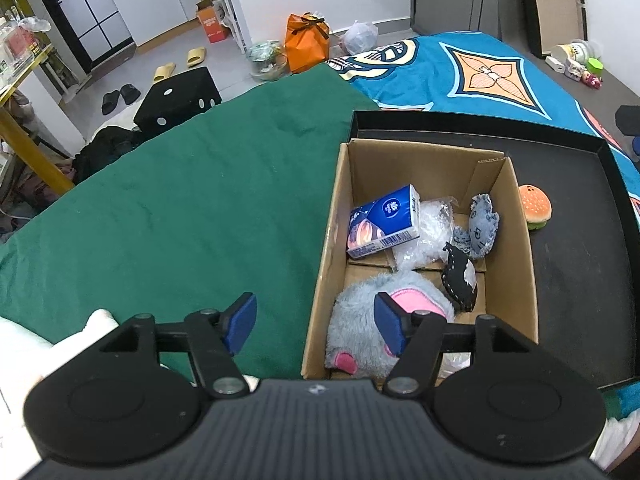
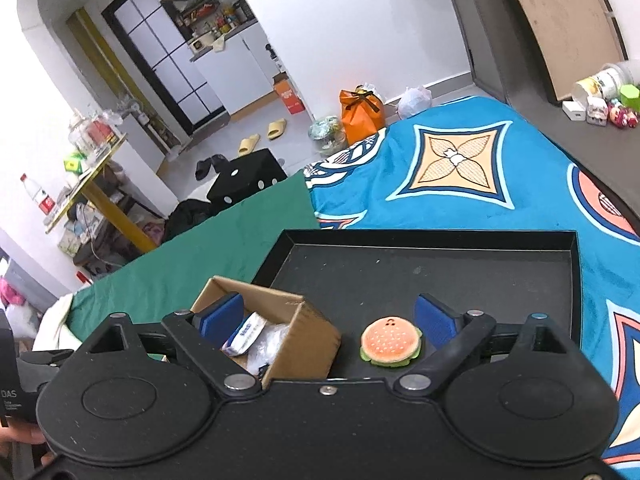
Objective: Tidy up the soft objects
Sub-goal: 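Move the right gripper to the burger plush on the tray, then close the right gripper on the burger plush and lift it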
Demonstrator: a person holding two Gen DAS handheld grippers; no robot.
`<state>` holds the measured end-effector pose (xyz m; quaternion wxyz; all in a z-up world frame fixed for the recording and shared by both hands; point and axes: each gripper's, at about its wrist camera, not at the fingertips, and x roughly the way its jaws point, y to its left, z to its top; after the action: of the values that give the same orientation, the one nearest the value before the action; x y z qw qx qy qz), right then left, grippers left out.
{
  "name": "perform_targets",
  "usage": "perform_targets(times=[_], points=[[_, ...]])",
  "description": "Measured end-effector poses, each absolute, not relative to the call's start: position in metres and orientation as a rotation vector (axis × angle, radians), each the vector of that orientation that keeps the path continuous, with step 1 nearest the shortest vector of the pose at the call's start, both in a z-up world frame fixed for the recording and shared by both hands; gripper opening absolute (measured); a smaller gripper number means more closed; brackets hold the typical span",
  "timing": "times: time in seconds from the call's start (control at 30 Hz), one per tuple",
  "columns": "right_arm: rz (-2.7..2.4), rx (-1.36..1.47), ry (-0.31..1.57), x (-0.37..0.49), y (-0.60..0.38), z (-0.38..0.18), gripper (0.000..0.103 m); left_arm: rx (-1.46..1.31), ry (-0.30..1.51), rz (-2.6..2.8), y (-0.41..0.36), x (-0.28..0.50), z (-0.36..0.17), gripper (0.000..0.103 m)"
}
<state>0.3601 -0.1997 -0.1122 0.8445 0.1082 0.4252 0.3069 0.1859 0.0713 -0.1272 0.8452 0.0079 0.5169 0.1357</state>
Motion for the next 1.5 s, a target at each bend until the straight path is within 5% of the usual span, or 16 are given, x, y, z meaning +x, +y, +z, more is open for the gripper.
perform_targets(times=[0.53,1.13,1.5], points=[[0.602,0.259,0.991,0.384,-0.213,-0.168,0.091,0.042,1.134,0.332,0.069,0.206,-0.136,0.064],[0.603,0.142,1.024,0.403,-0.183,-0.219,0.07,0.059,1.192,0.359,0.075,0.236,-0.158,0.064],[0.603,0.033,1.024,0.387,-0.174,-0.23,0.027,0.046,1.192,0.359,0.078,0.233,-0.157,0.064]])
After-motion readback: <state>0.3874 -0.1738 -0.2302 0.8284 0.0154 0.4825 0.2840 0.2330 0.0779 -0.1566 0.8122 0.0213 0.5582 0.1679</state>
